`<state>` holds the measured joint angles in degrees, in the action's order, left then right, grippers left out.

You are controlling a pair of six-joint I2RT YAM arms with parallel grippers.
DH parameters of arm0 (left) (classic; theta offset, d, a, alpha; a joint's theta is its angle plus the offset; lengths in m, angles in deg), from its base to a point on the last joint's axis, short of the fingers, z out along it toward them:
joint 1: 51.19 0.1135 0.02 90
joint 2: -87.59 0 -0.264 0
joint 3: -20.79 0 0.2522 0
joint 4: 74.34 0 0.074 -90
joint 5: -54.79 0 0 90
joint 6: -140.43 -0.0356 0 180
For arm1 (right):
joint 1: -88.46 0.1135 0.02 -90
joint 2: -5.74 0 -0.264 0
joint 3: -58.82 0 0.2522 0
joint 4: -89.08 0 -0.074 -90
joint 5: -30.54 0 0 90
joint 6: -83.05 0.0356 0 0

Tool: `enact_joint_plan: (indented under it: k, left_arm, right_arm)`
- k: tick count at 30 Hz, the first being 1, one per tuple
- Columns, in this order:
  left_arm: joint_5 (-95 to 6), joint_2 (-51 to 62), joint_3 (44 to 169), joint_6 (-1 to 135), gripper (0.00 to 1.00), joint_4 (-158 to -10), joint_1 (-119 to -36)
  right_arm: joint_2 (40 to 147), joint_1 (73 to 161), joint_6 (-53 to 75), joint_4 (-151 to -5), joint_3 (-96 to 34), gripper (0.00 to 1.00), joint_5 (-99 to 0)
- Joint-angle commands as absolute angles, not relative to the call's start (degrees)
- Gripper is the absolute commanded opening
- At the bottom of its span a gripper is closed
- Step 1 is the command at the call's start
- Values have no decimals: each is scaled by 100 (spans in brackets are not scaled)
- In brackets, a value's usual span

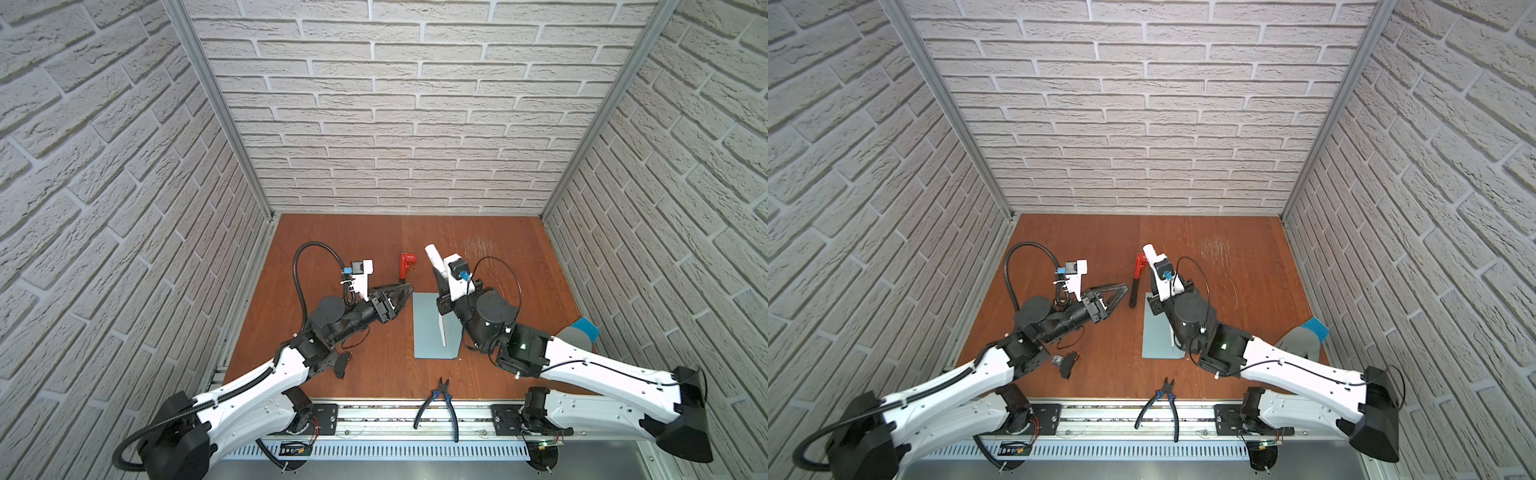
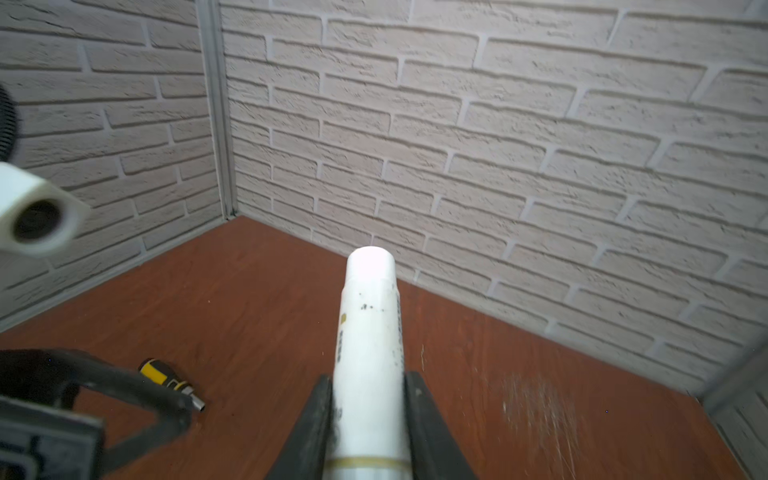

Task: Place the letter into the envelope and seal it
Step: 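Carry the white glue stick with the right gripper over the envelope flap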

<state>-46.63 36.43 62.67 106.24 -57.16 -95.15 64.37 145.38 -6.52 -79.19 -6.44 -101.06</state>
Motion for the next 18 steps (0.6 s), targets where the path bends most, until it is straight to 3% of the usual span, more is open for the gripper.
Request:
enact_joint_plan:
  k: [1,7,13,18]
  left_arm:
    - [-4081,3735,6473,9771,63,-7423,-9312]
    - [-4548,2771,6273,9917,46,-7138,-9254]
    - [-5103,1350,6166,10352,33,-5909,-9397]
    - [-5365,331,6365,10518,7,-5316,-9533]
  right_arm:
    - [6619,14200,822,-4241,-1647,6,-10258]
    - [7995,13656,1884,-1081,-3555,6,-9131]
    - [8695,13518,2012,-304,-4028,5,-8337]
    - [9090,13456,1965,-225,-4038,5,-7939]
